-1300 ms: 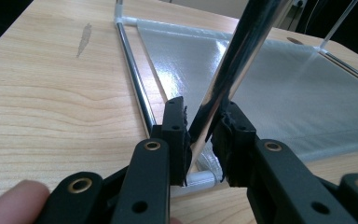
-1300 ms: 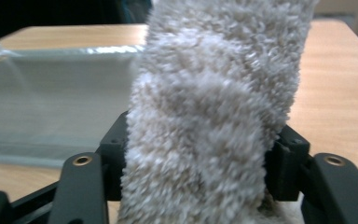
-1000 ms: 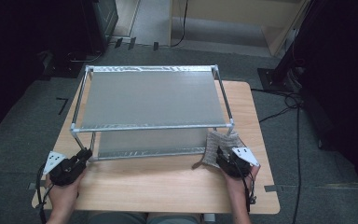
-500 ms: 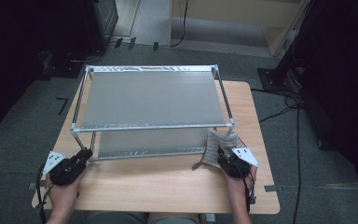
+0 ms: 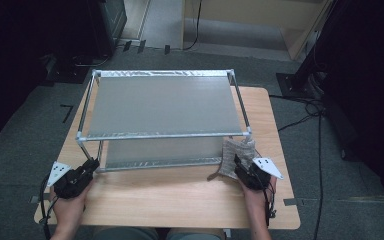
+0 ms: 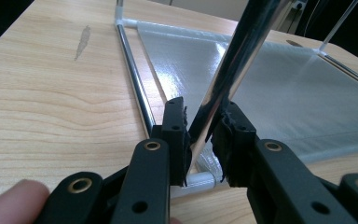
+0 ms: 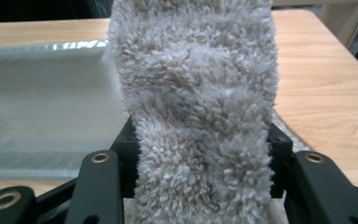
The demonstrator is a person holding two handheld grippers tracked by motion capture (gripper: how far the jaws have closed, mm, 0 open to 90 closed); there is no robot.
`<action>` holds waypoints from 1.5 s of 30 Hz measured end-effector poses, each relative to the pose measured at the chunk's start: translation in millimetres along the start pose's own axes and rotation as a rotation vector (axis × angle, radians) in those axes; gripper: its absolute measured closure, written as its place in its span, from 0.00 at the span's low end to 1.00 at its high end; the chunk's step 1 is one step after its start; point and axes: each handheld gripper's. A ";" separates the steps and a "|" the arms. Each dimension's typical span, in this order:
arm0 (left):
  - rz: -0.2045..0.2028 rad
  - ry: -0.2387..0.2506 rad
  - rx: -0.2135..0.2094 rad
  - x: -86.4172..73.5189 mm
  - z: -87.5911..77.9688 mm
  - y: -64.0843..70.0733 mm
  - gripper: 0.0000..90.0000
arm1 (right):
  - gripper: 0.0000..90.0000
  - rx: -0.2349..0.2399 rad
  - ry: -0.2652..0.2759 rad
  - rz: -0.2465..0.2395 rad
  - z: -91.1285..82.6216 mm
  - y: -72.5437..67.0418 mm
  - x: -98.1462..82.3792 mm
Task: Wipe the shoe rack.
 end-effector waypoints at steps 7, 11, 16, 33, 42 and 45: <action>-0.001 -0.003 -0.008 0.0 -0.3 -0.7 0.83 | 0.54 0.007 0.097 0.026 -11.1 -5.6 16.4; 0.007 -0.006 -0.006 0.1 0.3 0.2 0.83 | 0.52 -0.002 0.162 0.014 -14.1 -11.8 28.5; 0.014 -0.010 -0.006 0.5 0.9 0.2 0.83 | 0.52 -0.045 0.138 0.014 3.1 -19.4 26.3; 0.067 -0.070 0.003 2.4 -6.6 3.1 0.85 | 0.81 -0.057 0.066 -0.075 1.0 -13.5 10.6; 0.060 -0.056 -0.048 -3.1 -24.2 1.4 0.84 | 0.79 -0.103 0.029 -0.020 -37.2 -21.3 -2.1; 0.066 -0.048 -0.085 -3.5 -27.5 -1.7 0.80 | 0.72 -0.128 0.043 -0.022 -44.5 -23.8 -3.0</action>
Point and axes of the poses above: each handheld gripper's, and its own axes: z roughly forward along the jaws, x roughly out of its top, y roughly to its right, and after that the axes turned 8 degrees about -x, right-handed
